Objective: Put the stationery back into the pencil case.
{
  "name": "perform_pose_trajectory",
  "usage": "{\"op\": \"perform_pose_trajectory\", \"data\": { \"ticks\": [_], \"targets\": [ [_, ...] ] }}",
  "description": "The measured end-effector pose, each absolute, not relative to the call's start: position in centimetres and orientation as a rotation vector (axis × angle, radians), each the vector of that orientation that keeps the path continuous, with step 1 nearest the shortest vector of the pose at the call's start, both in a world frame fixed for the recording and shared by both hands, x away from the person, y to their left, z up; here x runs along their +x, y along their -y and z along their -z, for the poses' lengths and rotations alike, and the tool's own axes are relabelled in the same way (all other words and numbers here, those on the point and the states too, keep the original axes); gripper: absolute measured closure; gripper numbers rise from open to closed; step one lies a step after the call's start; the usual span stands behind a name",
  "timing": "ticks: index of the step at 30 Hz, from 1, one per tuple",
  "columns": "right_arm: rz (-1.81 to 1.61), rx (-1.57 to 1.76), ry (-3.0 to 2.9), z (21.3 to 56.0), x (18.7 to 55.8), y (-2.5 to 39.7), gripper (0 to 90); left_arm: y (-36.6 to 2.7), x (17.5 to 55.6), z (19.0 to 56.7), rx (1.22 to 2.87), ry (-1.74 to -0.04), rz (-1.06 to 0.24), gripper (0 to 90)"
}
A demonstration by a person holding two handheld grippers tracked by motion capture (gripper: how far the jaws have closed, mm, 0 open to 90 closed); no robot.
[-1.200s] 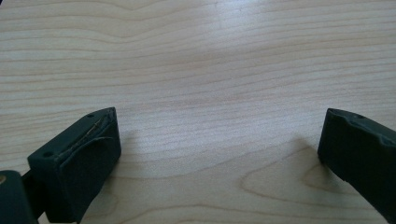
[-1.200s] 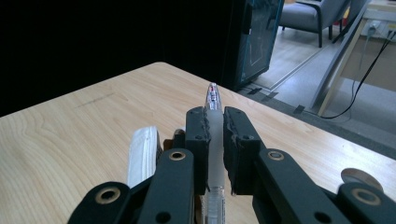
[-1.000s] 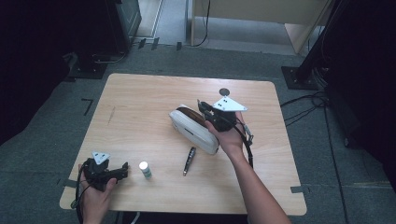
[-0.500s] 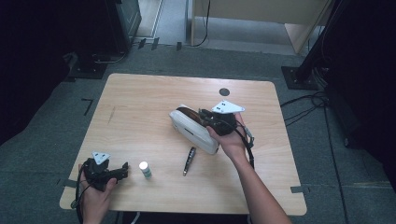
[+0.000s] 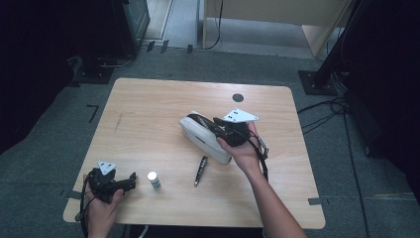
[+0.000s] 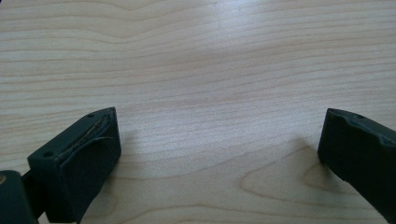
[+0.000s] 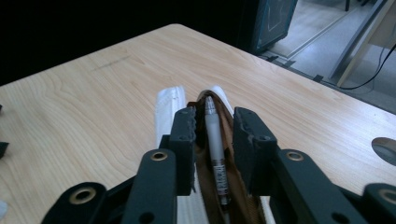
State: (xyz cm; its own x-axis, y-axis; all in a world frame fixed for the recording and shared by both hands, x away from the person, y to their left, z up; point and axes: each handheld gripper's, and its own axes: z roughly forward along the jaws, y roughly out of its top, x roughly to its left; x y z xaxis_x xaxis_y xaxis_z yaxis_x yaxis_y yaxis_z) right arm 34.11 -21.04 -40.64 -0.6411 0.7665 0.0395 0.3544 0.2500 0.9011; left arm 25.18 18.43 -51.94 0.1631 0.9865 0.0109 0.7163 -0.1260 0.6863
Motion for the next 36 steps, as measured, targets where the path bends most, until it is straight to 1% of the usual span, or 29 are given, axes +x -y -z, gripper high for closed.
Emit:
{"op": "perform_pose_trajectory", "data": {
  "ticks": [6,8,9,11,12,14,18,19,20,22,23,24,25,32,36],
  "targets": [
    [-1.383,1.046,-2.083,40.8,31.4,20.6,57.6,-18.4,25.2,51.9,1.905,-1.609,-0.651,0.0],
    [-1.387,1.052,-2.08,40.9,30.9,20.5,56.5,-18.4,25.2,51.9,1.905,-1.609,-0.651,0.0],
    [-1.389,1.069,-2.07,41.1,29.9,20.5,52.8,-18.4,25.2,51.9,1.906,-1.61,-0.65,0.0],
    [-1.391,1.078,-2.067,41.1,29.6,20.4,51.6,-18.4,25.2,51.9,1.906,-1.61,-0.65,0.0],
    [-1.394,1.091,-2.065,41.4,28.8,20.3,48.5,-18.4,25.2,51.9,1.903,-1.61,-0.651,0.0],
    [-1.385,1.093,-2.067,41.6,28.1,20.1,45.3,-18.4,25.2,51.9,1.904,-1.61,-0.65,0.0],
    [-1.384,1.119,-2.054,42.1,26.6,19.6,33.3,-18.4,25.2,51.9,1.903,-1.611,-0.65,0.0],
    [-1.384,1.119,-2.054,42.1,26.6,19.6,33.3,-18.4,25.2,51.9,1.903,-1.611,-0.65,0.0],
    [-1.392,1.136,-2.06,42.4,26.1,19.3,23.4,-18.4,25.2,51.9,1.903,-1.611,-0.65,0.0],
    [-1.384,1.146,-2.068,42.7,25.7,19.0,13.0,-18.4,25.2,51.9,1.903,-1.611,-0.65,0.0],
    [-1.381,1.157,-2.076,42.8,25.5,18.9,10.1,-18.4,25.2,51.9,1.905,-1.61,-0.65,0.0],
    [-1.38,1.165,-2.078,43.0,25.4,18.7,3.8,-18.4,25.2,51.9,1.904,-1.61,-0.65,0.0],
    [-1.371,1.189,-2.074,43.1,25.2,18.6,0.0,-18.4,25.2,51.9,1.905,-1.61,-0.65,0.0],
    [-1.392,1.268,-2.053,44.1,23.8,18.3,0.0,-18.4,25.2,51.9,1.905,-1.611,-0.649,0.0],
    [-1.387,1.322,-2.068,46.0,22.7,17.6,0.0,-18.4,25.2,51.9,1.904,-1.611,-0.649,0.0]
  ]
}}
